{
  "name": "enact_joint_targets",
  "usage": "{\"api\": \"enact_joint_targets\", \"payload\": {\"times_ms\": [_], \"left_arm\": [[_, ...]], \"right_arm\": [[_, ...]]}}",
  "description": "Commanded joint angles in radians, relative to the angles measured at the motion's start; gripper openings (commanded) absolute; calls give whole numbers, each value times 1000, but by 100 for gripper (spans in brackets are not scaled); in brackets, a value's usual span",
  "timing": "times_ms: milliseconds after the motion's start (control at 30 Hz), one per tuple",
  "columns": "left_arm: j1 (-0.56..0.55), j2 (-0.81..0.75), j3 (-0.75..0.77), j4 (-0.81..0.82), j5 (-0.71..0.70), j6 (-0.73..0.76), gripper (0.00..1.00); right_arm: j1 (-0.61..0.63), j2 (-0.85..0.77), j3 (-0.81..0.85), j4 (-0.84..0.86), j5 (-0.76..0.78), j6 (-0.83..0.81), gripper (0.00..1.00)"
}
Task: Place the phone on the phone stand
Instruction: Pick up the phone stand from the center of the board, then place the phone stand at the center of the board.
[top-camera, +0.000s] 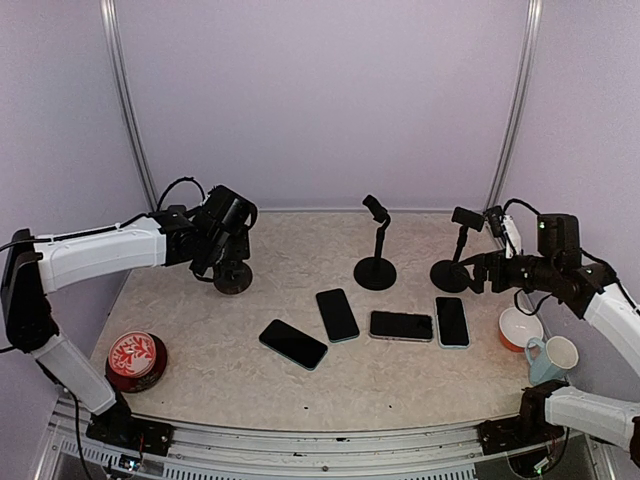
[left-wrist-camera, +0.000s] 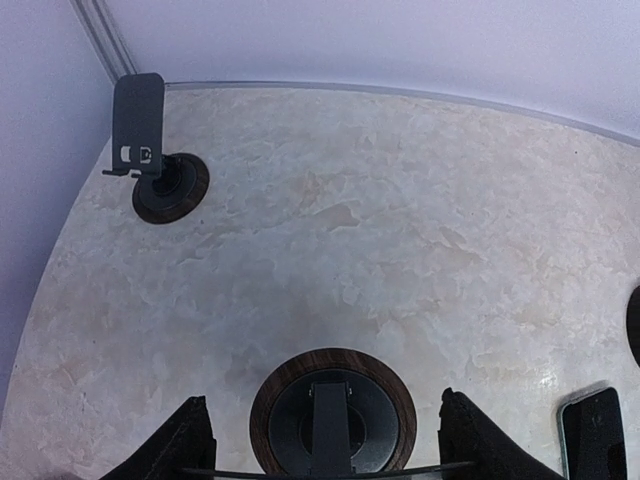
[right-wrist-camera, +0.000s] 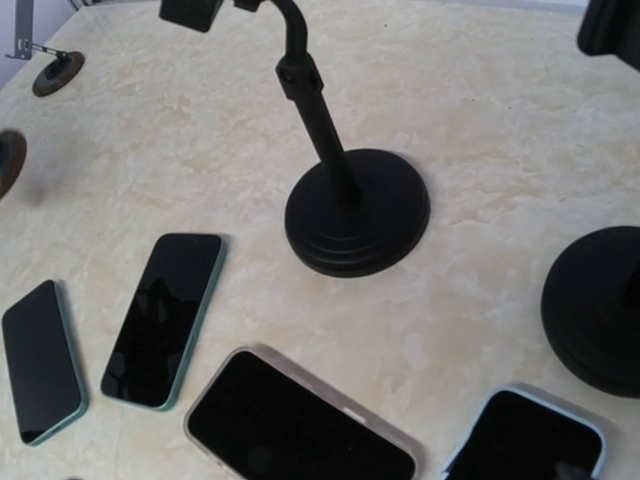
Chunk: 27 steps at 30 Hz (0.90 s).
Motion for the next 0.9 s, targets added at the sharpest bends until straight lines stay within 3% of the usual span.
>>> {"api": "enact_joint_targets", "payload": {"times_ms": [0, 400, 867], "left_arm": [[60, 30, 66, 129, 54, 147, 57], [152, 204, 245, 243, 171, 309, 56], [189, 478, 527, 254, 299, 311, 56]], "right_arm": [[10, -23, -2, -6, 0, 5, 100], [11, -44, -14, -17, -2, 16, 100], [11, -44, -21, -18, 6, 21, 100]]}}
